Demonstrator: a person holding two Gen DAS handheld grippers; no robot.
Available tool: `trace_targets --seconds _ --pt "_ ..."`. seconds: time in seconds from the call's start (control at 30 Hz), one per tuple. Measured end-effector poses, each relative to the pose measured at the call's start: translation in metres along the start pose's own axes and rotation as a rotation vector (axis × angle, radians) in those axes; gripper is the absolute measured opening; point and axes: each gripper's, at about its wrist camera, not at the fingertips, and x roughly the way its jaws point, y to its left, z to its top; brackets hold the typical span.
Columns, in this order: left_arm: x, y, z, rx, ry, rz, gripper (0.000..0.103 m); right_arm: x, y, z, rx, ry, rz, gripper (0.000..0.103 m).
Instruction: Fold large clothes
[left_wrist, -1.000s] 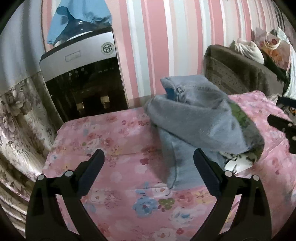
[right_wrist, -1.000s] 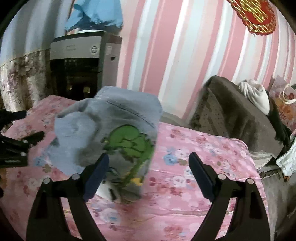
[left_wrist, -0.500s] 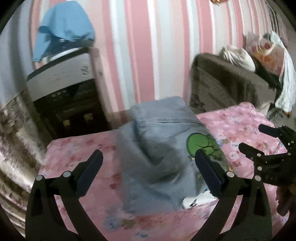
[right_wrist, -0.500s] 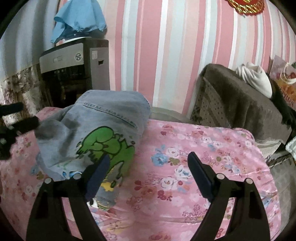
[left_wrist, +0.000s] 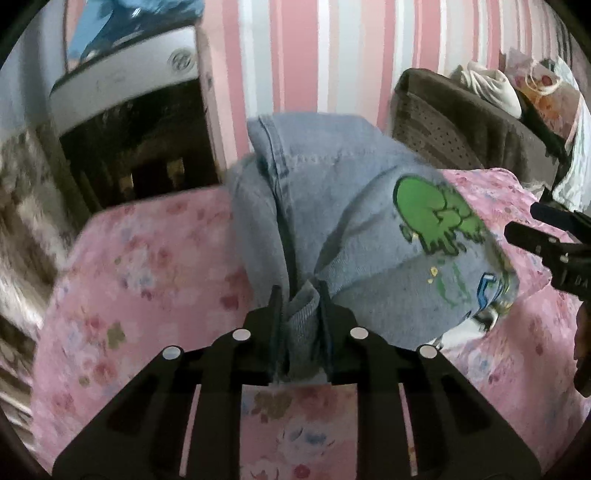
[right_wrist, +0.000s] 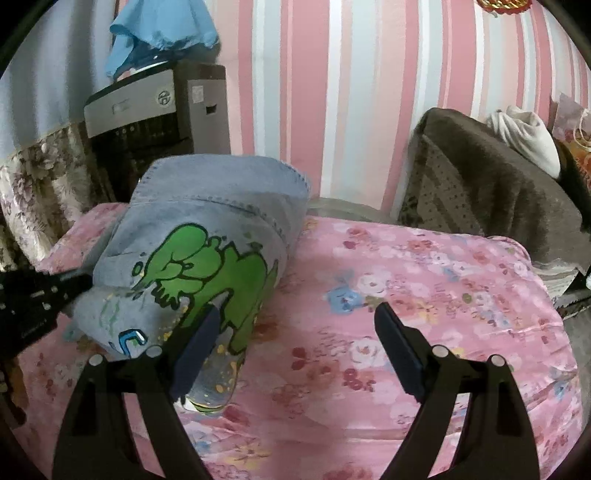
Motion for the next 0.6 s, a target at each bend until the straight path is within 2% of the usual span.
trace_targets --seconds 0.1,0.23,0.3,0.33,0.4,0.6 --pt "0.011 0.003 -0.016 0.000 0.012 -0.007 0.018 0.004 0.004 -0.006 -0.012 0.012 -0.009 0.086" --pt "0.008 0.010 -0.009 -0.040 0.012 -0.036 0.022 -0.001 -0.007 -0.007 0.045 0.002 0.002 0.086" --pt "0.003 0.011 -0.005 -0.052 -0.013 -0.016 0.039 -0.005 -0.011 -0.006 0.066 -0.011 0.005 0.086" --pt "-0.002 0.013 -0.003 -0.065 -0.031 -0.008 0.043 -0.007 -0.013 -0.005 0.075 -0.019 0.004 0.086" --pt "-0.007 0.017 0.002 -0.089 -0.039 0.002 0.062 -0.008 -0.015 -0.003 0.085 -0.025 0.006 0.086" --pt "-0.024 0.025 0.022 -0.129 -0.079 0.037 0.092 -0.008 -0.010 -0.001 0.106 -0.032 0.043 0.086"
